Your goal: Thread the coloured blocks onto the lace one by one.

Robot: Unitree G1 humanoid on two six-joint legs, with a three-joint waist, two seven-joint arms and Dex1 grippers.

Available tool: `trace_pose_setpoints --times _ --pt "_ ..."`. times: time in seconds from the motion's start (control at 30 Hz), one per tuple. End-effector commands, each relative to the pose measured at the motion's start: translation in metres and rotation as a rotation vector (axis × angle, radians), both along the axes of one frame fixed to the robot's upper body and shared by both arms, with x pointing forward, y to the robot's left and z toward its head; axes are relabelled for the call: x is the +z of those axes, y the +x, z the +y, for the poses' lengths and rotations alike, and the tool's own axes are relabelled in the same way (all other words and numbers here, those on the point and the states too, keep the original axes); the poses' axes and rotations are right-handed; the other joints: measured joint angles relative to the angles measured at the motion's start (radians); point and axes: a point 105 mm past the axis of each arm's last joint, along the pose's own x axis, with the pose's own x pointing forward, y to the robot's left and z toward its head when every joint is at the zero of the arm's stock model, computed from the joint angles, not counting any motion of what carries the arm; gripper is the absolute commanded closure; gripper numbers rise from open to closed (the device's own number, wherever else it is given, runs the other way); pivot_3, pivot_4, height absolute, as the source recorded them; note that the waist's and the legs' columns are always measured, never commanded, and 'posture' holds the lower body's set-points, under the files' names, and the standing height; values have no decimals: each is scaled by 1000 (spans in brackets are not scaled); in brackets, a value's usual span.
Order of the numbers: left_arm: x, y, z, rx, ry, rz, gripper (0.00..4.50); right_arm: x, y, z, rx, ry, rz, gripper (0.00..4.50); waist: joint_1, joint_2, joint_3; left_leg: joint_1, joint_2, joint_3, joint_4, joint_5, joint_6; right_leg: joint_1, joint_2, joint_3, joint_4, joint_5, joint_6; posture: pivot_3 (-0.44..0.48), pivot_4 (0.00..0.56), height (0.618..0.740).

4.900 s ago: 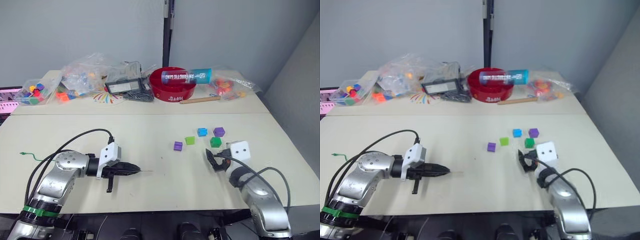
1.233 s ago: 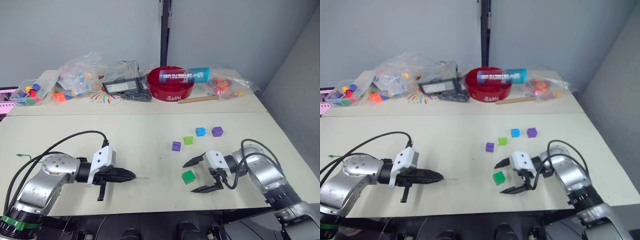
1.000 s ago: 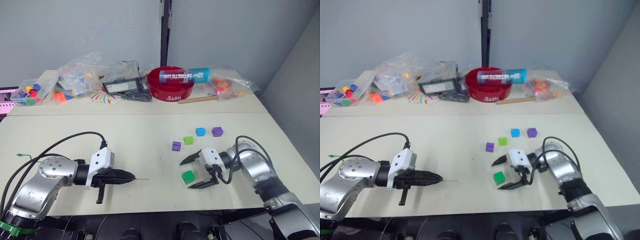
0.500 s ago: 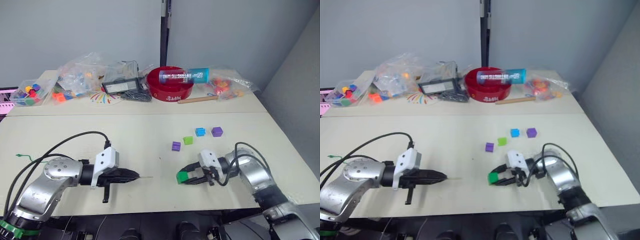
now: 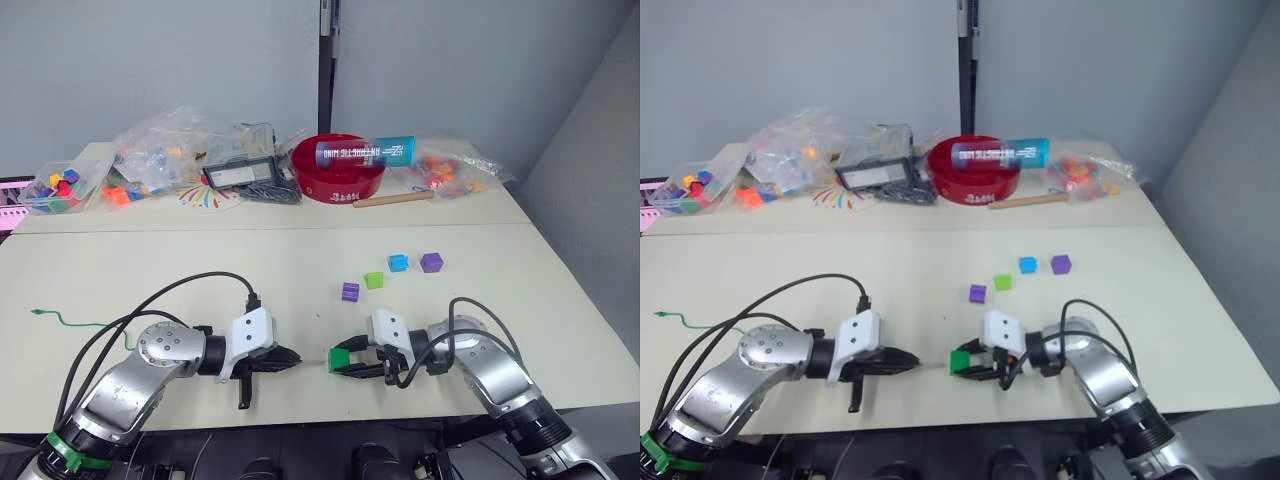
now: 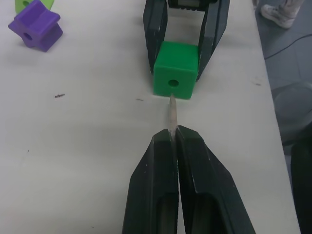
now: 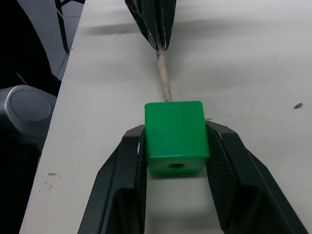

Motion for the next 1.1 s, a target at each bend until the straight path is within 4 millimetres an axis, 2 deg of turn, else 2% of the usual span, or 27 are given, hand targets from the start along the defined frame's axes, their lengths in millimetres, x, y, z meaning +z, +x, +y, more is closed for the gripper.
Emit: trace_pose_setpoints --times 0.03,0.3,0.6,0.9,1.1 --pt "4 0 -3 -2 -1 -31 4500 -12 3 -8 -44 -56 4 3343 0 0 0 0 0 0 0 0 0 0 0 0 0 0 0 0 150 740" --pt "5 1 -12 -15 -9 -36 4500 -9 3 1 -43 -55 -21 3343 -4 0 0 0 0 0 0 0 0 0 0 0 0 0 0 0 150 740" --pt "8 4 -15 -10 -27 -43 4500 -11 1 1 -53 -64 -22 3343 -6 0 0 1 0 0 0 0 0 1 1 0 0 0 0 0 150 740" --pt "8 -1 6 16 -44 -13 4500 -16 6 -12 -87 -89 -11 3343 -6 0 0 1 0 0 0 0 0 1 1 0 0 0 0 0 150 740" --pt "15 2 7 55 -140 -22 4500 -18 5 -12 -84 -91 -4 3343 -1 0 -1 2 0 0 1 0 0 2 0 0 0 0 0 0 150 740"
